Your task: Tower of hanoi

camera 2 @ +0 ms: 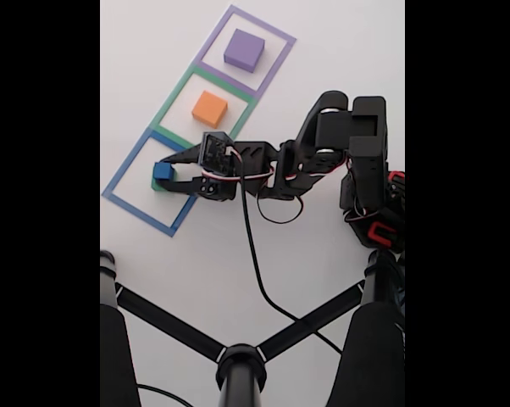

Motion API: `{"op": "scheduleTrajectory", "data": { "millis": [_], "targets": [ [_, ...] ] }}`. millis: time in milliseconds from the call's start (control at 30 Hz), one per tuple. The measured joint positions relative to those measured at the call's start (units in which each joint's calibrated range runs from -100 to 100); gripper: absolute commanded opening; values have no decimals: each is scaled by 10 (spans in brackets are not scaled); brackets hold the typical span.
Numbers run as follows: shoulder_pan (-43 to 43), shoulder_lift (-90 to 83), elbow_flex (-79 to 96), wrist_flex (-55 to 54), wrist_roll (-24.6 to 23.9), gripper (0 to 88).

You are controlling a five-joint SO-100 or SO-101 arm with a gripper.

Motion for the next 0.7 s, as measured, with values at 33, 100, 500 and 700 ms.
{"op": "scheduleTrajectory", "data": {
  "millis": [33, 100, 500, 700],
  "targets": [
    [0, -6, 0, 9, 0, 27],
    [0, -30, 0, 39, 4, 27],
    [17, -289, -115, 476, 4, 26],
    [52, -358, -299, 820, 4, 21]
  ]
}}
